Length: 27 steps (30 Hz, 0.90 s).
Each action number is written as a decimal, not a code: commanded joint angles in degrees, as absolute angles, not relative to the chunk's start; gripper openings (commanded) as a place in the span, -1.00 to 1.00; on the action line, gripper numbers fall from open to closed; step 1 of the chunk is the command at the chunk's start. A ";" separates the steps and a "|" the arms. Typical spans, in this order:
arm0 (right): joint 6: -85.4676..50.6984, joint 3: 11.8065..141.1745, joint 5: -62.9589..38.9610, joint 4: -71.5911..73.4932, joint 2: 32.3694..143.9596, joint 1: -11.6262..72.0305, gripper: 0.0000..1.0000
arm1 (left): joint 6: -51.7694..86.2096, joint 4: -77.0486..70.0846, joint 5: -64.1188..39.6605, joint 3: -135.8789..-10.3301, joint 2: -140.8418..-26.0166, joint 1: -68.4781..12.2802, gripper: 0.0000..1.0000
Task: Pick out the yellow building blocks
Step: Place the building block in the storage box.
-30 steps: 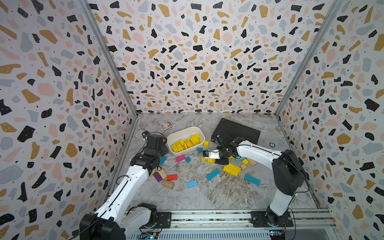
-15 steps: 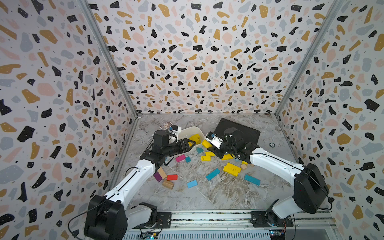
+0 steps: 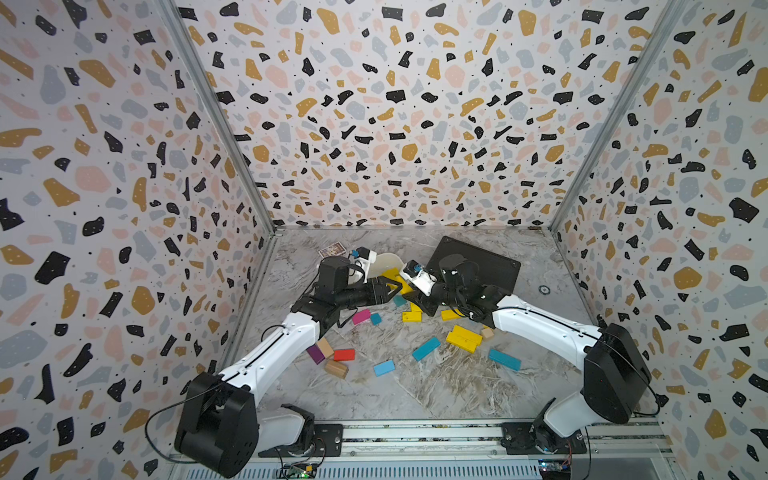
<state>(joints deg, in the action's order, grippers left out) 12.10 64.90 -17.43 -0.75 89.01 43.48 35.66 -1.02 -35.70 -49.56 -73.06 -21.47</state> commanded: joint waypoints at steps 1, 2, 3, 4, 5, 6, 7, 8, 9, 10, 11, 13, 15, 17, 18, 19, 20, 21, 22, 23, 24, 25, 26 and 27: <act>10.87 67.32 -18.84 0.24 88.85 44.20 -0.90 | 34.72 -3.38 -32.42 -51.59 -73.56 -21.71 -0.02; 10.85 67.32 -18.84 0.18 88.94 44.30 -0.90 | 34.69 -3.42 -31.68 -51.68 -73.65 -21.72 -0.07; 10.81 67.37 -18.93 0.05 89.03 44.45 -0.91 | 34.59 -3.34 -30.90 -51.77 -73.71 -21.79 -0.12; 10.73 67.32 -19.02 0.09 89.11 44.52 -0.91 | 34.46 -3.33 -30.38 -51.83 -73.69 -21.80 -0.16; 10.70 67.37 -19.05 0.04 89.19 44.56 -0.91 | 34.47 -3.42 -29.99 -51.86 -73.82 -21.84 -0.19; 10.72 67.50 -19.05 0.09 89.29 44.63 -0.91 | 34.54 -3.64 -29.91 -51.94 -73.95 -21.80 -0.23; 10.72 67.59 -18.99 0.09 89.37 44.65 -0.91 | 34.50 -3.77 -29.92 -52.07 -74.02 -21.82 -0.27; 10.72 67.74 -18.90 0.09 89.47 44.73 -0.91 | 34.46 -3.86 -30.04 -52.20 -74.20 -21.80 -0.31; 10.72 67.85 -18.95 0.09 89.63 44.79 -0.92 | 34.46 -3.94 -30.13 -52.29 -74.34 -21.94 -0.35; 10.72 68.01 -18.82 0.09 89.73 44.82 -0.91 | 34.54 -4.04 -30.28 -52.38 -74.52 -21.89 -0.39; 10.68 68.11 -18.67 0.09 89.90 44.82 -0.91 | 34.54 -4.12 -30.47 -52.49 -74.65 -22.00 -0.44; 10.72 68.37 -18.18 0.13 90.16 44.91 -0.93 | 34.76 -4.30 -30.69 -52.47 -74.88 -22.07 -0.56; 10.55 68.38 -16.74 0.64 90.26 45.00 -0.95 | 35.05 -4.55 -30.89 -52.39 -74.97 -22.21 -0.70; 10.45 68.29 -15.68 1.00 90.35 45.00 -0.96 | 35.51 -4.96 -30.87 -52.14 -74.87 -22.23 -0.83; 10.46 68.37 -15.24 1.05 90.35 45.08 -0.96 | 35.71 -5.23 -30.98 -52.04 -74.74 -22.27 -0.89; 10.37 68.29 -14.97 1.05 90.35 45.09 -0.95 | 35.77 -5.35 -30.98 -51.96 -74.69 -22.28 -0.94; 10.37 68.21 -14.64 0.98 90.35 45.09 -0.88 | 35.93 -5.40 -30.86 -51.87 -74.69 -22.24 -1.00; 10.29 68.16 -14.29 0.81 90.26 45.09 -0.74 | 36.00 -5.40 -30.65 -51.86 -74.57 -22.24 -1.00; 10.05 68.04 -13.86 0.66 90.07 45.09 -0.57 | 36.04 -5.24 -30.36 -51.86 -74.53 -22.24 -1.00; 9.77 67.79 -13.51 0.36 89.68 45.09 -0.36 | 36.08 -4.65 -29.15 -52.02 -74.29 -22.24 -1.00; 9.54 67.22 -13.16 0.39 89.08 45.09 -0.21 | 36.12 -3.70 -27.38 -52.14 -73.90 -22.28 -1.00; 9.33 66.39 -12.88 0.88 88.29 45.07 -0.11 | 36.29 -2.72 -25.46 -52.25 -73.72 -22.24 -1.00; 9.08 64.99 -12.55 1.86 87.13 45.00 -0.02 | 36.26 -0.73 -22.63 -52.65 -73.52 -22.18 -1.00; 8.73 63.29 -12.20 3.03 85.87 45.00 0.07 | 35.93 1.78 -19.51 -53.37 -73.48 -22.15 -1.00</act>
